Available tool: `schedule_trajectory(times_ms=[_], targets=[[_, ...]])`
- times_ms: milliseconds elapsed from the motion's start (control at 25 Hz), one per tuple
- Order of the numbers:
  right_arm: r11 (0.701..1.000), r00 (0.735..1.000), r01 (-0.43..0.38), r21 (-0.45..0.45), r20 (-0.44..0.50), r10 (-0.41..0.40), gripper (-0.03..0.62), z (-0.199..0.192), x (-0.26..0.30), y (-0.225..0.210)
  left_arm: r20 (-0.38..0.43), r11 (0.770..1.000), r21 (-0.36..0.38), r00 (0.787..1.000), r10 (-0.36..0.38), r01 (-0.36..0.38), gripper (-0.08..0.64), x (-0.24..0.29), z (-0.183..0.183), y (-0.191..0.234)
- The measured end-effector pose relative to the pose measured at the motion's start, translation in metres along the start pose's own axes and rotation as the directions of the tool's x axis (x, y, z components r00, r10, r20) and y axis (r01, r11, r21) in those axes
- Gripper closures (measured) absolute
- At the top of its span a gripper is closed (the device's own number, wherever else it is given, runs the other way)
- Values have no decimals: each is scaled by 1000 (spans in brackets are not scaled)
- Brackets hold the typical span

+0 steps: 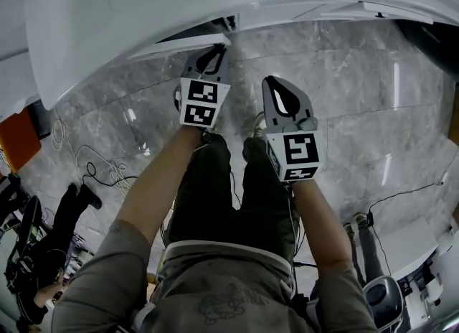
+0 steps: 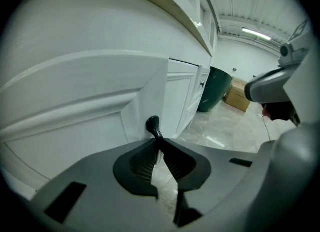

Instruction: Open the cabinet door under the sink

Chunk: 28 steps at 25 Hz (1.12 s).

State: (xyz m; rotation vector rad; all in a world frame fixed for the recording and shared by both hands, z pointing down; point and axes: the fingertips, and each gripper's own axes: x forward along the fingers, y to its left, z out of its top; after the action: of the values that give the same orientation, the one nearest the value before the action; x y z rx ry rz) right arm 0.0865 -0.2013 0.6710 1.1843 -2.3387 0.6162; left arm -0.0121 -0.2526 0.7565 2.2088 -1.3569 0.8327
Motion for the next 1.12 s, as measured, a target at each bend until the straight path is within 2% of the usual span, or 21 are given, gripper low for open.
schedule_trajectory(times_ms=[320,800,1120], targets=[[999,997,-36,-6,-70,35,560,-29,-6,38,-16,998,58,999,-33,34,508,-35,-37,-26],[986,973,-144,-84,-196,126,560,-60,-18,109,-42,992,107,998,-56,60,508,-104,-104,-43],[973,950,-213,-92,-253,184,560,-80,-13,154,-83,995,101,997,-5,13,508,-159,-158,-26]])
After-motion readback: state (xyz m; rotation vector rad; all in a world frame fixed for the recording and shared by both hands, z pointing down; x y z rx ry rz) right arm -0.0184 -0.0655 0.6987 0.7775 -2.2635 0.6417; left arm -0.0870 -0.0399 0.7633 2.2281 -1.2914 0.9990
